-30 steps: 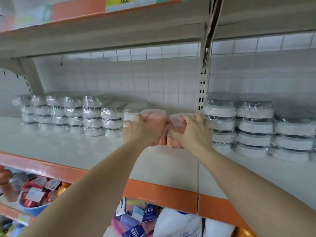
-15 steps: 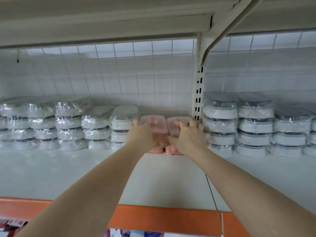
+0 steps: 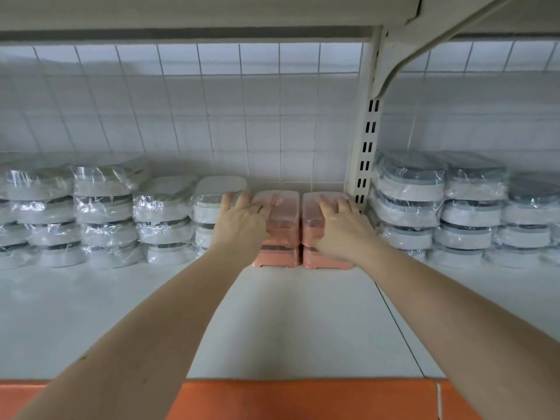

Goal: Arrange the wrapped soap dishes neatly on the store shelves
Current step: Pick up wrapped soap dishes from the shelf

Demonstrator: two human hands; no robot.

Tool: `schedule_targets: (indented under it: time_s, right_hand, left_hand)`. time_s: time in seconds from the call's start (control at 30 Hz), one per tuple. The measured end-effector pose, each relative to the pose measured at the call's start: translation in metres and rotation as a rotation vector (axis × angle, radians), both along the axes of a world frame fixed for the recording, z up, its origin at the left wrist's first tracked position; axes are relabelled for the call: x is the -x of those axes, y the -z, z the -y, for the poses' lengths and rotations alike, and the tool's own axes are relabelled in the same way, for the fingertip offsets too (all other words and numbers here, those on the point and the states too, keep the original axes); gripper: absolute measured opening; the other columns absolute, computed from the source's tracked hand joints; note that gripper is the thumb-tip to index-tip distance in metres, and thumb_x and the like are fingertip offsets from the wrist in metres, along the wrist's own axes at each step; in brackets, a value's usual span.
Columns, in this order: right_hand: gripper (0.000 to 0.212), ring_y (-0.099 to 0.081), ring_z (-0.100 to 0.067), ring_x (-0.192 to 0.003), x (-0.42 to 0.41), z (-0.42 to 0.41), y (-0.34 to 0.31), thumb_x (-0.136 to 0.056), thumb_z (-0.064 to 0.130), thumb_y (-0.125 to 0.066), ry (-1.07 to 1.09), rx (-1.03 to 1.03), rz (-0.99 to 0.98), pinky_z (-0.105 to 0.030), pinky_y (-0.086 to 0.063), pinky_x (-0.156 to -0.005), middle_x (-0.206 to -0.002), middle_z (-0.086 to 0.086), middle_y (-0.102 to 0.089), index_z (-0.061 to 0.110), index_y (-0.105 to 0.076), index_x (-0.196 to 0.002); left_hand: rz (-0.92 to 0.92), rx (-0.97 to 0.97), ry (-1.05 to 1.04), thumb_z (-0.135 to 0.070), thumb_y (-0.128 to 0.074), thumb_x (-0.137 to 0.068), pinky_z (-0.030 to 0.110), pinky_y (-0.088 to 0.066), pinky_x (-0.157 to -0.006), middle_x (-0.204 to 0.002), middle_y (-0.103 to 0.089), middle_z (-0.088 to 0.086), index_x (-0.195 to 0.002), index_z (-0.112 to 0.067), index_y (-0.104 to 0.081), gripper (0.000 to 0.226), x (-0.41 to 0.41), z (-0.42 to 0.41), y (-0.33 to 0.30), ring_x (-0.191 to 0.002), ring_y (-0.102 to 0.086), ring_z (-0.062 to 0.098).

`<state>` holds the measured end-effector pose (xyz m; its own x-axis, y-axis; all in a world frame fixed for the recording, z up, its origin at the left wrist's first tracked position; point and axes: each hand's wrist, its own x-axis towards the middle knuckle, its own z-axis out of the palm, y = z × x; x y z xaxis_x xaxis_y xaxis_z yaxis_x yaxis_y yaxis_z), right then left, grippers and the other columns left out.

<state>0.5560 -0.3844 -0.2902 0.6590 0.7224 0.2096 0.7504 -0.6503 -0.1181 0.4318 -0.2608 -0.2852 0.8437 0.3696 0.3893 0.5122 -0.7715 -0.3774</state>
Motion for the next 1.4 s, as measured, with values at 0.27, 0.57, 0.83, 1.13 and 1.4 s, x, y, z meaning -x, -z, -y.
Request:
schedule_targets:
  time_s: [0.27, 0.57, 0.83, 1.13, 1.4]
  right_hand:
    - [0.088, 0.006, -0.029, -0.145, -0.002, 0.001, 0.004, -0.087, 0.048, -0.052, -0.004, 0.024, 0.006, -0.045, -0.012, -0.115, -0.156, -0.016, -0.001, 0.024, 0.004, -0.151]
    - [0.082, -0.012, -0.023, -0.143, 0.027, 0.029, -0.019, -0.085, 0.054, -0.053, -0.095, -0.092, -0.01, -0.043, -0.021, -0.114, -0.153, -0.009, -0.021, 0.019, -0.015, -0.149]
    - [0.063, -0.03, -0.024, -0.133, 0.042, 0.117, -0.028, -0.088, 0.041, -0.056, 0.089, -0.037, 0.001, -0.038, -0.034, -0.104, -0.141, -0.01, -0.039, 0.013, -0.034, -0.14]
    - [0.07, -0.013, -0.025, -0.142, 0.016, 0.293, -0.05, -0.09, 0.044, -0.053, 0.446, -0.037, 0.049, -0.043, -0.026, -0.111, -0.151, -0.01, -0.026, 0.015, -0.024, -0.147]
    - [0.069, -0.016, -0.025, -0.141, -0.021, 0.482, -0.058, -0.09, 0.043, -0.052, 0.636, -0.076, 0.059, -0.044, -0.028, -0.107, -0.15, -0.008, -0.027, 0.019, -0.023, -0.147]
  left_hand:
    - [-0.042, -0.08, 0.002, -0.032, -0.032, -0.1, 0.046, -0.007, -0.113, -0.146, -0.034, 0.004, -0.147, -0.007, -0.004, 0.06, 0.003, -0.002, 0.012, -0.143, -0.006, 0.027]
    - [0.077, 0.075, 0.109, -0.037, -0.038, -0.096, 0.043, -0.006, -0.114, -0.147, -0.032, 0.009, -0.145, -0.008, -0.018, 0.06, 0.004, 0.023, -0.006, -0.144, -0.007, 0.028]
    - [0.227, 0.187, 0.449, -0.036, -0.038, -0.096, 0.036, -0.015, -0.111, -0.143, -0.038, 0.005, -0.138, -0.013, -0.035, 0.048, -0.02, 0.101, -0.021, -0.138, -0.024, 0.025]
    - [0.107, 0.283, 0.617, -0.043, -0.034, -0.098, 0.036, -0.017, -0.112, -0.151, -0.025, 0.005, -0.146, -0.016, -0.022, 0.056, -0.069, 0.239, -0.04, -0.139, -0.02, 0.023]
    - [0.111, 0.32, 0.769, -0.042, -0.036, -0.097, 0.036, -0.021, -0.108, -0.15, -0.029, 0.005, -0.144, -0.015, -0.027, 0.055, -0.135, 0.429, -0.052, -0.136, -0.026, 0.025]
